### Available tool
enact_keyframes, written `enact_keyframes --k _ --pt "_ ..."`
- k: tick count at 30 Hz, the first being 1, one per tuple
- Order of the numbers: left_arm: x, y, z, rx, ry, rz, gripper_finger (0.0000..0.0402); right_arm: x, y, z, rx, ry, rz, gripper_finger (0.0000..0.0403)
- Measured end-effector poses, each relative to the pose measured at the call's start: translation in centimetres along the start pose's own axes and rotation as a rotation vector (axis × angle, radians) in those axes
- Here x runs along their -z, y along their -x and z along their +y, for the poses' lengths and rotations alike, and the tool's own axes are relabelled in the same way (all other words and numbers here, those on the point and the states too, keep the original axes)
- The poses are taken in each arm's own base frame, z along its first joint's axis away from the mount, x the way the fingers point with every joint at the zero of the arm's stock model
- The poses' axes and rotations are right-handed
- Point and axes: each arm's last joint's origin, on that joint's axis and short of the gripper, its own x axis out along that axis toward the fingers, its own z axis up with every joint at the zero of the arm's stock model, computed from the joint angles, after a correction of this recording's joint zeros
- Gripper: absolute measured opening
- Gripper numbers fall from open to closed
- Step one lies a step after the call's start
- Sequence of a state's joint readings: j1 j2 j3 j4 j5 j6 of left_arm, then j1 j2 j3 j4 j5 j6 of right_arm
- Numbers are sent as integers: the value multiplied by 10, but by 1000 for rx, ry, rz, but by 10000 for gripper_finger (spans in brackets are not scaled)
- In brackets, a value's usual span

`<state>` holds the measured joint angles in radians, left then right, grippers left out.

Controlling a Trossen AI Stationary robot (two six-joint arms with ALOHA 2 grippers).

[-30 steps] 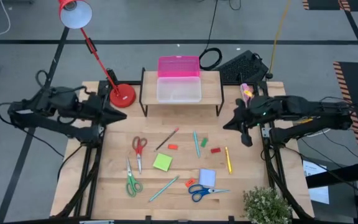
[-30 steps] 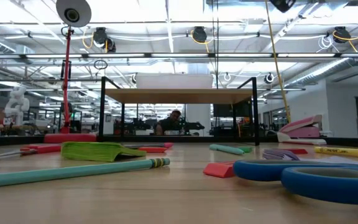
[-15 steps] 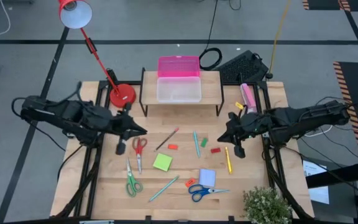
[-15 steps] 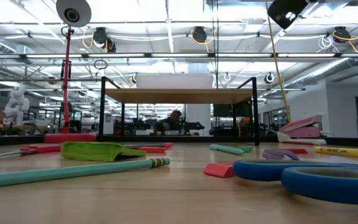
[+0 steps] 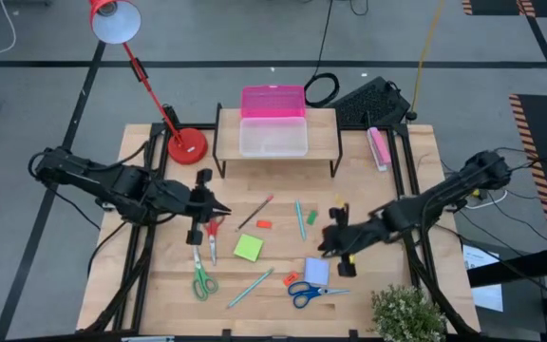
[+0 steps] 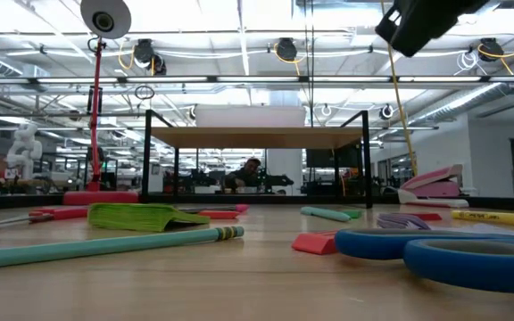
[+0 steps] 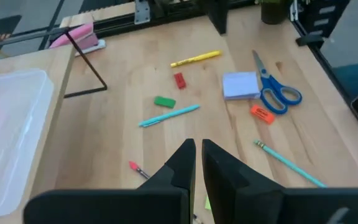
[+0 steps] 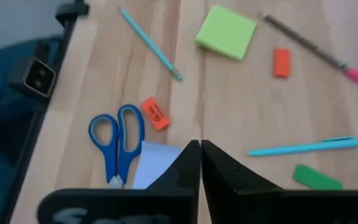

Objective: Pack school essentials
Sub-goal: Put the blue scissors into the pink supply box on the shelf

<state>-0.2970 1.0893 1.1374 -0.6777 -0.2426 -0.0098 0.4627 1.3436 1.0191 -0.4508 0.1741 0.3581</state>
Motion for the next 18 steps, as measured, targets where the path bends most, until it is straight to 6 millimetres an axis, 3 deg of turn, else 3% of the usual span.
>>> enact_keyframes --k 10,18 --pt "0 1 3 -41 43 -6 33 -1 -48 37 -24 44 56 91" --pt "0 1 3 -41 57 -6 33 9 -63 39 16 -29 146 127"
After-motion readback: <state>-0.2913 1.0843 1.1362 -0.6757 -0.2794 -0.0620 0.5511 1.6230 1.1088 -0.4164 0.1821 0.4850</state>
